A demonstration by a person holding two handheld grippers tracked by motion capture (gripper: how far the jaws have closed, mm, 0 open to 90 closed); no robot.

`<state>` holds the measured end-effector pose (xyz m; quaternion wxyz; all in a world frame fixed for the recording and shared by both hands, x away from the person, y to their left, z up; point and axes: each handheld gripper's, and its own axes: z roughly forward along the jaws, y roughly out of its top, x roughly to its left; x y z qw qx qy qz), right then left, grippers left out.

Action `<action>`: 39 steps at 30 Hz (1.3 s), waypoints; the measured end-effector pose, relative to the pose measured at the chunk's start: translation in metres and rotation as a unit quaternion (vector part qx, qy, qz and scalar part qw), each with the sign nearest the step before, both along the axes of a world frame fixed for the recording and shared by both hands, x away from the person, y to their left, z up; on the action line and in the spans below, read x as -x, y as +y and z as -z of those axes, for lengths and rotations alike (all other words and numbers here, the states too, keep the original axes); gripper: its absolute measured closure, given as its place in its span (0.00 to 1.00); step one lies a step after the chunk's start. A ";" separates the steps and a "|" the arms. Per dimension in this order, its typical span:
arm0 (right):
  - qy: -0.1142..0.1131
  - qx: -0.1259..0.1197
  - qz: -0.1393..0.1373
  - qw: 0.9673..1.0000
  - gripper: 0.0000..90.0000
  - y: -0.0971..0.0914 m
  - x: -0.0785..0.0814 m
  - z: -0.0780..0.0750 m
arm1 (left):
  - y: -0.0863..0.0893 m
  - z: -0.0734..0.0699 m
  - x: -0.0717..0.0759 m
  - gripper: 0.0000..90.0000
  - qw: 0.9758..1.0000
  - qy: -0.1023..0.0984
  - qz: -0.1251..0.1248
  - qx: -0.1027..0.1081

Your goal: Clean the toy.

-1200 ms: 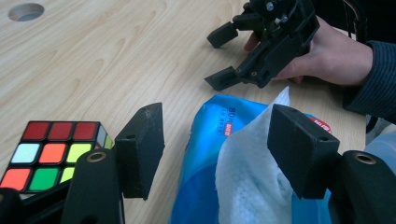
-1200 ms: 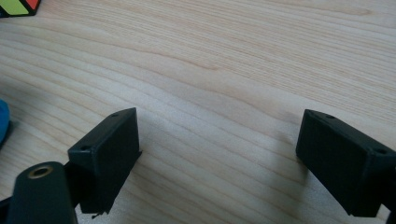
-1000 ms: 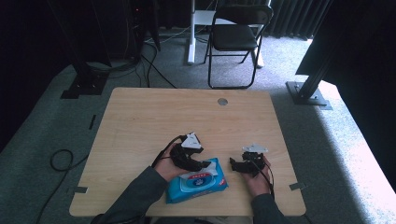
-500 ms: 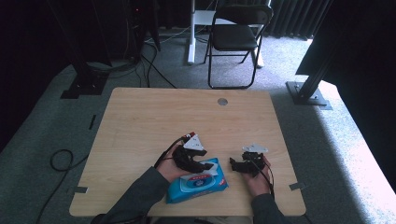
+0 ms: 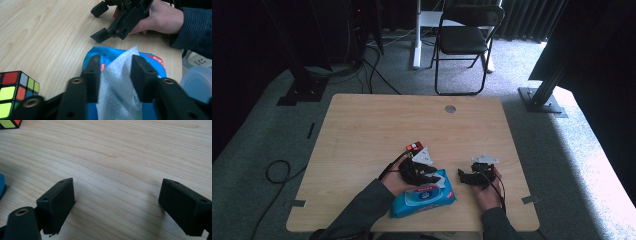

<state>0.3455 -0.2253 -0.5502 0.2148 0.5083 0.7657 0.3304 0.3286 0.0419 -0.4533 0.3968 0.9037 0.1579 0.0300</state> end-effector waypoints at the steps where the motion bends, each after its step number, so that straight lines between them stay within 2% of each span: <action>1: 0.000 0.000 0.000 1.000 0.14 0.000 0.000 0.000 | 0.000 0.000 0.000 0.78 1.000 -0.002 0.000 0.000; 4: 0.000 0.000 0.000 1.000 0.14 0.000 0.000 0.000 | 0.001 -0.001 0.001 0.93 1.000 -0.005 0.003 -0.001; 5: 0.000 0.000 0.000 1.000 0.14 0.000 0.000 0.000 | 0.001 -0.002 0.001 0.93 1.000 -0.010 0.002 -0.001; 6: 0.000 0.000 0.000 1.000 0.14 0.000 0.000 0.000 | 0.002 -0.002 0.001 0.99 1.000 -0.011 0.003 -0.001; 11: 0.000 0.000 0.000 1.000 0.14 0.000 0.000 0.000 | 0.002 -0.003 0.002 0.99 1.000 -0.015 0.003 -0.004; 19: 0.000 0.000 0.000 1.000 0.14 0.000 0.000 0.000 | 0.007 -0.005 -0.001 0.99 0.999 -0.028 -0.015 0.003; 26: 0.000 0.001 0.000 1.000 0.14 0.000 0.000 0.000 | 0.012 -0.008 -0.004 0.99 0.999 -0.029 -0.028 0.010; 34: 0.000 0.001 0.000 1.000 0.14 0.000 0.000 0.000 | 0.014 -0.010 -0.005 0.99 0.999 -0.033 -0.028 0.013; 39: 0.000 0.000 0.000 1.000 0.14 0.000 0.000 0.000 | 0.018 -0.014 -0.006 0.99 0.999 -0.026 -0.028 0.029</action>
